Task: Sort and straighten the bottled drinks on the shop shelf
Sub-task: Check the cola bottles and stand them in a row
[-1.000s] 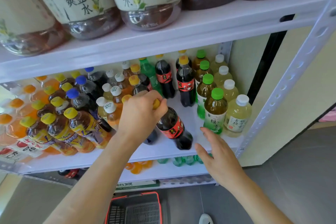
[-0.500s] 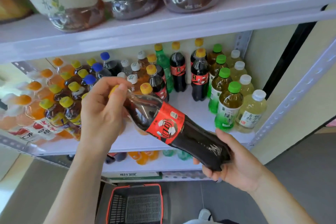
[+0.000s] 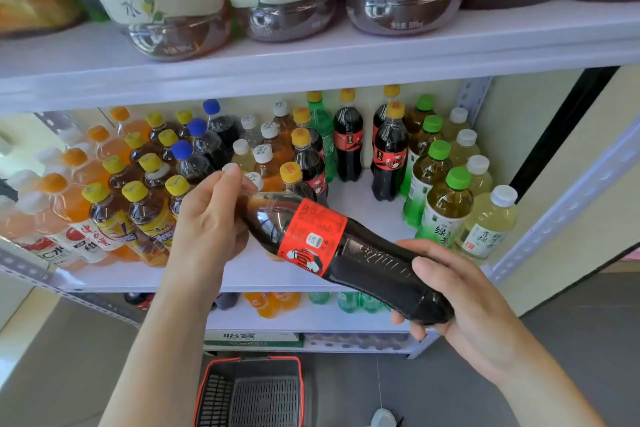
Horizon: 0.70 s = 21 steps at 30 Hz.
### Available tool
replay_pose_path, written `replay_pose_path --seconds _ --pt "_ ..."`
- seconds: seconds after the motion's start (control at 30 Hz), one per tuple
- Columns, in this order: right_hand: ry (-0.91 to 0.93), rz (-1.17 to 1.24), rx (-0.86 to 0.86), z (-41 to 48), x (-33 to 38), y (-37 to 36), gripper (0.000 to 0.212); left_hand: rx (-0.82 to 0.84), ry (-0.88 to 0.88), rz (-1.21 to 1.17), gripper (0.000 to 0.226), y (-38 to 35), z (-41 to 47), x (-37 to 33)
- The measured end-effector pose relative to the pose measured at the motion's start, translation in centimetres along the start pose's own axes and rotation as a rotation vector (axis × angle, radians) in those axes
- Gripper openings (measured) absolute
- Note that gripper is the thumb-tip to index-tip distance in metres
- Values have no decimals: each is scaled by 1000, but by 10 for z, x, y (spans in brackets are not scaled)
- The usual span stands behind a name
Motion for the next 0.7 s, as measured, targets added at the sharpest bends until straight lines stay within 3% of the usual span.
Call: replay_pose_path --seconds 0.13,0.33,0.47,0.63,0.7 --pt "28 -118 -53 1 -2 1 48 -5 8 -22 33 1 2 -3" --pt "172 -307 -86 2 3 2 74 -31 58 13 35 5 7 1" --pt "231 -226 -196 5 4 3 94 36 46 -35 26 4 6 4" --pt "75 -18 -209 8 11 2 77 76 -127 -68 26 -1 0 -4" --pt "-47 -24 -237 8 14 2 60 95 -155 -54 27 -1 0 -6"
Point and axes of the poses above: each hand's wrist, its own z-axis towards the middle knuckle, its own y-axis out of the back of the hand, x = y × z, the point moved 2 cm from there along z, towards the middle knuckle, and after that the axes turned 10 degrees about y, right-handed, at the moved point
